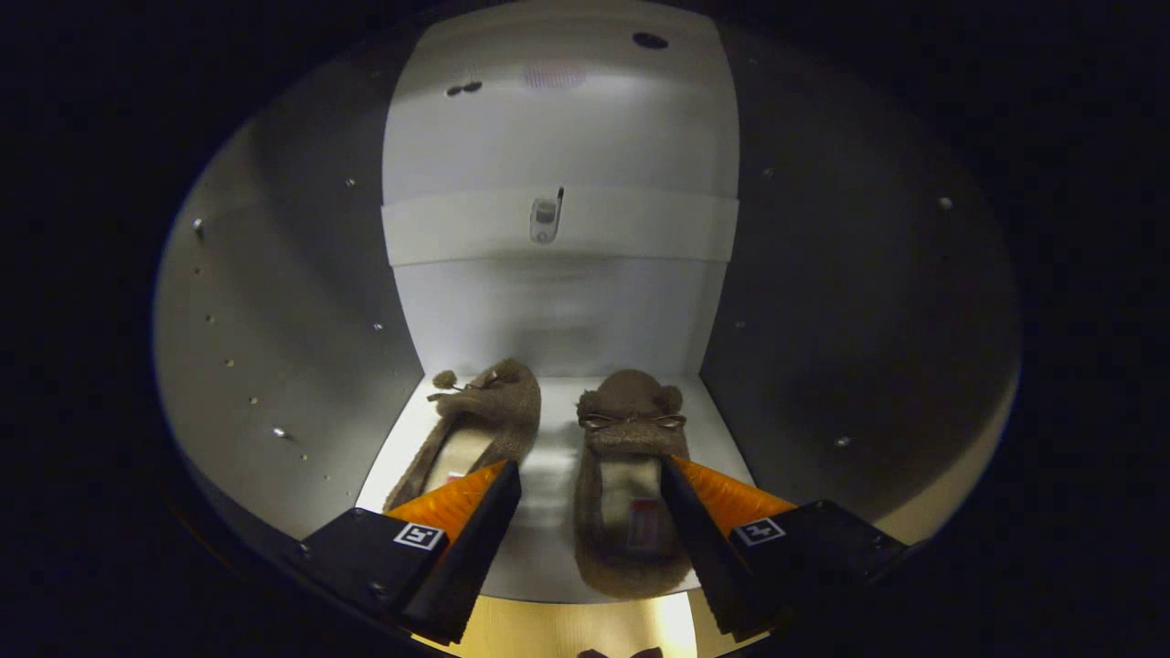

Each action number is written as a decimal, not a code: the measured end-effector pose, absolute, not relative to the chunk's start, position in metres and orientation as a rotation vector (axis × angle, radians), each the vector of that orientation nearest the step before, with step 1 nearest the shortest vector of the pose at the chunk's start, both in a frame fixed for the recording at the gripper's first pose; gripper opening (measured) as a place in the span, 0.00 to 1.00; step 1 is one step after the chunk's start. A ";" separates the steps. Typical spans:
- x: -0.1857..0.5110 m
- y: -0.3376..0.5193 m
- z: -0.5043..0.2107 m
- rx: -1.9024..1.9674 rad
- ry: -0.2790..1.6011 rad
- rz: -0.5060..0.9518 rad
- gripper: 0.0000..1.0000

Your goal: Open the shoe cabinet door, grab the shoes and put them into the shoe cabinet, then close the shoe cabinet door.

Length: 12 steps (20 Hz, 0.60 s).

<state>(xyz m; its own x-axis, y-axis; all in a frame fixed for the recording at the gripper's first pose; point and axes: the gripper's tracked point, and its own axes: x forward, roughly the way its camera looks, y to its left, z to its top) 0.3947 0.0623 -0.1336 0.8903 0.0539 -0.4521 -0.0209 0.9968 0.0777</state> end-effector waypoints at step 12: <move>0.188 0.057 -0.026 0.113 0.160 0.098 0.98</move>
<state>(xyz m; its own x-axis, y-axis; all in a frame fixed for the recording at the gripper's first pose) 0.1875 0.0568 -0.0258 0.9825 0.1059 -0.1530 -0.0879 0.9888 0.1203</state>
